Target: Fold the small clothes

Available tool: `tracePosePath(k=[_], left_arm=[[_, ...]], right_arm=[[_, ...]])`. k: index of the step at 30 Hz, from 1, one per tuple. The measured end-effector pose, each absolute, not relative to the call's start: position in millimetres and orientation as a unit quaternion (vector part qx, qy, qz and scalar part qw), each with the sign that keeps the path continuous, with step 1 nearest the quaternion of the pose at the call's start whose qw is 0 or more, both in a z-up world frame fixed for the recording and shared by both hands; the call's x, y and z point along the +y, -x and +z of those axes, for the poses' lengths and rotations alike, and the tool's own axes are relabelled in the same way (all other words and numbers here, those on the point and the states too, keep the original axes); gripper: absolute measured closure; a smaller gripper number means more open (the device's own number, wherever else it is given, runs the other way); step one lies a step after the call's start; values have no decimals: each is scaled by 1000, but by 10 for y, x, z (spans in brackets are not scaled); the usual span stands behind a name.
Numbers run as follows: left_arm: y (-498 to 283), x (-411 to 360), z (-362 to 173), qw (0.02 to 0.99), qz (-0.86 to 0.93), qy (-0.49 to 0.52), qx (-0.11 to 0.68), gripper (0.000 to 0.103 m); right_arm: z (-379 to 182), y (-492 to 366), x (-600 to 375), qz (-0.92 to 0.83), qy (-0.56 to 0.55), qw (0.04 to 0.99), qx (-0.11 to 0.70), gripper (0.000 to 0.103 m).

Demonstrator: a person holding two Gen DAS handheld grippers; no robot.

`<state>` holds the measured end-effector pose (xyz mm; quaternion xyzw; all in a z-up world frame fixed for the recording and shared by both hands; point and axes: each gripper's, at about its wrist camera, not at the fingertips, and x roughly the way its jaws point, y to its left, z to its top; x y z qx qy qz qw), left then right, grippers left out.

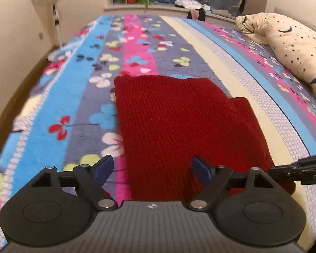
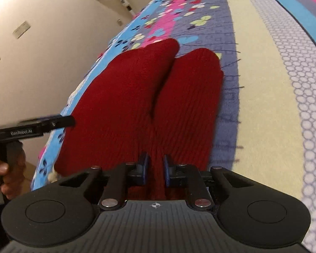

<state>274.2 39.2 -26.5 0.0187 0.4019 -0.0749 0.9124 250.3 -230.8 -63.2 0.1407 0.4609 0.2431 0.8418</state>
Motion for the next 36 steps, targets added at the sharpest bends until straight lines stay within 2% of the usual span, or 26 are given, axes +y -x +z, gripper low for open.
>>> tracePosePath(k=[7, 9, 11, 13, 15, 17, 19, 27, 36], left_arm=[[-2087, 371, -33, 926, -49, -22, 374, 11], [-1916, 329, -31, 928, -37, -29, 370, 9], [-1772, 299, -26, 931, -24, -32, 363, 0], [-1655, 288, -13, 933, -15, -29, 358, 0], [-1561, 275, 1, 932, -12, -22, 361, 0], [-1496, 260, 14, 932, -8, -19, 363, 0], [-1438, 245, 30, 932, -2, -16, 363, 0], [-1164, 168, -12, 937, -6, 0, 349, 0], [-930, 181, -204, 935, -2, -4, 356, 0]], right_arm=[[-650, -2319, -2227, 246, -115, 836, 477, 89], [-526, -2249, -2313, 220, -131, 855, 450, 85], [-351, -2073, -2416, 186, -149, 880, 410, 68], [-192, -1880, -2462, 158, -144, 905, 368, 33], [-54, -1652, -2445, 136, -120, 924, 336, 22], [24, -1437, -2381, 119, -97, 936, 316, 20], [40, -1276, -2335, 108, -91, 940, 310, 12], [-57, -873, -2039, 72, -85, 942, 315, 4], [-81, -761, -1694, 87, -13, 950, 298, 4]])
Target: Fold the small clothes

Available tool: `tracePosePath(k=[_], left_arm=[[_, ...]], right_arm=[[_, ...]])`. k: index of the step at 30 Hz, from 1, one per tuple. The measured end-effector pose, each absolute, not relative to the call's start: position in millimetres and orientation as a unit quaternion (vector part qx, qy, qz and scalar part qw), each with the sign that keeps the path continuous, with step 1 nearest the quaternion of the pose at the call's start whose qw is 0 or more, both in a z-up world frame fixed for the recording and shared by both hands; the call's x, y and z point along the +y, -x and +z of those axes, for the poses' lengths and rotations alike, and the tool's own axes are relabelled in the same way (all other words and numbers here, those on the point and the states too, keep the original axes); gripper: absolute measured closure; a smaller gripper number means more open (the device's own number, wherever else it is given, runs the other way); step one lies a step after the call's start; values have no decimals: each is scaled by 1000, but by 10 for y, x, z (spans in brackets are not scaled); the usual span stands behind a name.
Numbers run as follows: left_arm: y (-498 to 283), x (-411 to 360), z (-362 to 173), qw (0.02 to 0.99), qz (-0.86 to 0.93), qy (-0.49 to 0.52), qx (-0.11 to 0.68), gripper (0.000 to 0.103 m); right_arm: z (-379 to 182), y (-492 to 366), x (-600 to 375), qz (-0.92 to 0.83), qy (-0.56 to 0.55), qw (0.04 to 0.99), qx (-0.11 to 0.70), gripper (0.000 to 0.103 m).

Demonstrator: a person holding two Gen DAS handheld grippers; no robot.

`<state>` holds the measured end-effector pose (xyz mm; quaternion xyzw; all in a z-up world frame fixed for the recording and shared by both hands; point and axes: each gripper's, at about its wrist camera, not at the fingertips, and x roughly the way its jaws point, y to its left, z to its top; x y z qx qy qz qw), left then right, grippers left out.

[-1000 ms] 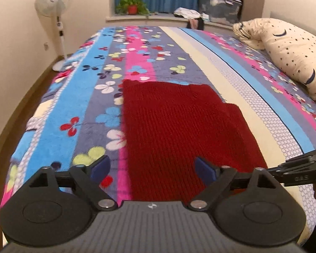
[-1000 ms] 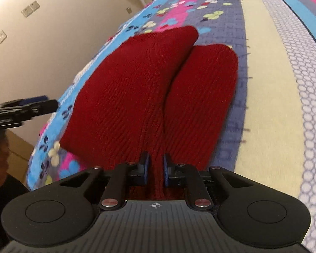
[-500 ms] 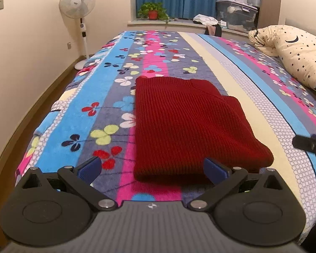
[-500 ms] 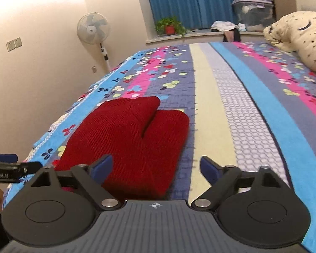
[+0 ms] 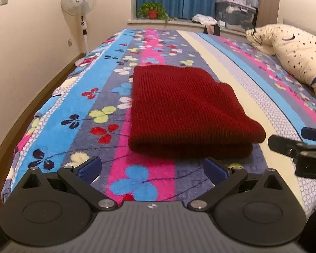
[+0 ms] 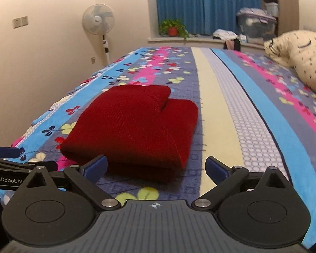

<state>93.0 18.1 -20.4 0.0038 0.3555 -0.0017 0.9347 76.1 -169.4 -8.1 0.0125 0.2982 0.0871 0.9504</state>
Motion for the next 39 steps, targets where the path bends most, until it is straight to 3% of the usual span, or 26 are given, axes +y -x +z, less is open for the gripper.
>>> tracePosePath(k=[39], left_arm=[[-948, 241, -207, 943, -9, 14, 333, 0]], right_arm=[[-141, -841, -1522, 98, 20, 950, 296, 4]])
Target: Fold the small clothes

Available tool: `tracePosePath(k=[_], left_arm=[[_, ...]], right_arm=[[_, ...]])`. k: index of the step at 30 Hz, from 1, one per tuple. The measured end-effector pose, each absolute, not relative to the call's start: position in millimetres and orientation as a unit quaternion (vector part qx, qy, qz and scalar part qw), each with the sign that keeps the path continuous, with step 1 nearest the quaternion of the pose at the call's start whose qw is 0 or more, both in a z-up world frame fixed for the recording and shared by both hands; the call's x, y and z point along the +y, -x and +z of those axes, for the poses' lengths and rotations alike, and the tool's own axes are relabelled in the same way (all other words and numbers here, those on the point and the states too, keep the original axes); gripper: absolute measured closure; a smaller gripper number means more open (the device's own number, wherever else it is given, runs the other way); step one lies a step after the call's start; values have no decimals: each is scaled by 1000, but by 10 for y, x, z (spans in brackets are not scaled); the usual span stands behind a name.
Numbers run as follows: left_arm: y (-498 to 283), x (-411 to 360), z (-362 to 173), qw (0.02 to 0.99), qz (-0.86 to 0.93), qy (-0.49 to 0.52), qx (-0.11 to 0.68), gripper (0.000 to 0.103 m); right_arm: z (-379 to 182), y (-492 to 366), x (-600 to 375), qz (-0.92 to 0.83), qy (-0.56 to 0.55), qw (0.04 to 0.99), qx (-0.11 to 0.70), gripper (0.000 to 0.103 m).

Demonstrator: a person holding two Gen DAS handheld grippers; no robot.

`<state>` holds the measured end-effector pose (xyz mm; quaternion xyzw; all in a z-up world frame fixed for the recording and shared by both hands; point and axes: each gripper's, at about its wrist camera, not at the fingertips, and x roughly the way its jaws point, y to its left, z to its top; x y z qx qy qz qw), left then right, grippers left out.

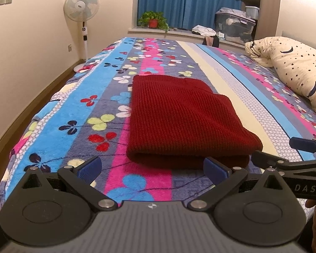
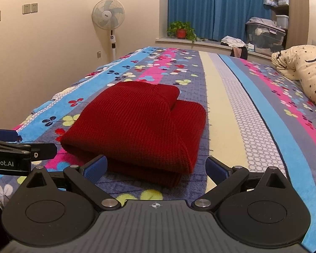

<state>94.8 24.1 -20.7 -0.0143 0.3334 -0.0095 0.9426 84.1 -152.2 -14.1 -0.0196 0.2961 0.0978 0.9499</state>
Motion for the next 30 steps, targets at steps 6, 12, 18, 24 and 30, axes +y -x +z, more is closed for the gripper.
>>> tracePosePath(k=[6, 12, 18, 24, 30], left_arm=[[-940, 235, -193, 944, -15, 17, 330, 0], [-967, 253, -204, 943, -11, 21, 333, 0], [-971, 249, -207, 943, -13, 19, 333, 0], [-973, 237, -220, 942, -12, 18, 335, 0], [-959, 228, -228, 944, -14, 13, 331, 0]], right_arm=[[-139, -837, -1525, 100, 16, 950, 296, 4], [-142, -848, -1534, 98, 16, 950, 297, 4], [-149, -837, -1511, 103, 23, 950, 296, 4], [-158, -855, -1520, 99, 15, 949, 299, 4], [-142, -849, -1523, 101, 15, 950, 296, 4]])
